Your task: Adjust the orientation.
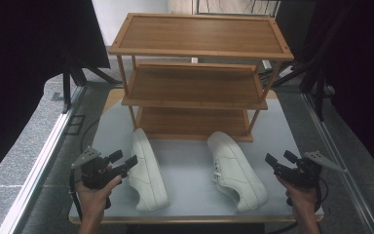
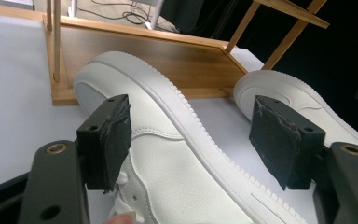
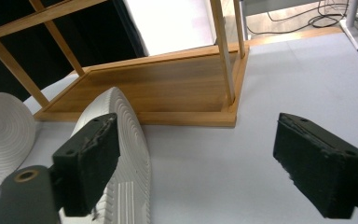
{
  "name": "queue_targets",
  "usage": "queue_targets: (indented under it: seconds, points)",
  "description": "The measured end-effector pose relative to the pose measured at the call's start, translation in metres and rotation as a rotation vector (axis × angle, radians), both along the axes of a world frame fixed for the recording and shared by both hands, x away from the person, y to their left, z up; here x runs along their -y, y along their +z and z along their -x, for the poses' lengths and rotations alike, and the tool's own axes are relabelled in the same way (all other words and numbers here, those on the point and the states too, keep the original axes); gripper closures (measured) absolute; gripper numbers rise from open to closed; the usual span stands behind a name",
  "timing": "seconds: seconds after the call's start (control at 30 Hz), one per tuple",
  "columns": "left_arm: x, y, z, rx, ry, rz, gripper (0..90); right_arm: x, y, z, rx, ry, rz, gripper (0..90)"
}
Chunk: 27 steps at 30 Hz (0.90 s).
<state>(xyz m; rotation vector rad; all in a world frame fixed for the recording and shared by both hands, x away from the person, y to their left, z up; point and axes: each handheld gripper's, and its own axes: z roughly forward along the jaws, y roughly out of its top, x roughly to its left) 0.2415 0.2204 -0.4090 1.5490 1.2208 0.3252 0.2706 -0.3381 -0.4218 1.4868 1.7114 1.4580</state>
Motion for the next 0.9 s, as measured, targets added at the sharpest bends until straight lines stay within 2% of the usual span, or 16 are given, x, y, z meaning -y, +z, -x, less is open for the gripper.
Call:
queue_targets:
  seconds: [0.1,0.3,0.5,0.6,0.7,0.83,0.9]
  points:
    - [0.004,-0.001,0.001,0.001,-0.011,-0.004,29.5,0.004,-0.001,0.001,-0.005,-0.002,-0.010,17.0]
    - [0.009,0.000,0.003,0.009,-0.034,-0.005,32.0,0.012,0.003,0.005,0.005,-0.048,-0.043,19.4]
    - [0.006,-0.001,0.007,0.008,0.009,-0.010,38.9,0.012,0.003,0.003,0.003,-0.057,-0.048,21.6]
    - [0.003,0.001,0.013,0.024,0.028,-0.005,44.9,0.008,0.003,0.002,-0.002,-0.050,-0.038,23.4]
    - [-0.002,0.003,0.024,0.031,0.043,-0.007,45.8,0.002,0.007,0.001,0.006,-0.058,-0.043,24.7]
    - [-0.005,0.003,0.030,0.035,0.062,-0.017,47.6,-0.004,0.012,0.002,0.021,-0.037,-0.017,25.3]
    - [-0.006,0.002,0.031,0.027,0.075,-0.015,48.3,-0.008,0.014,0.003,0.029,-0.030,-0.029,26.4]
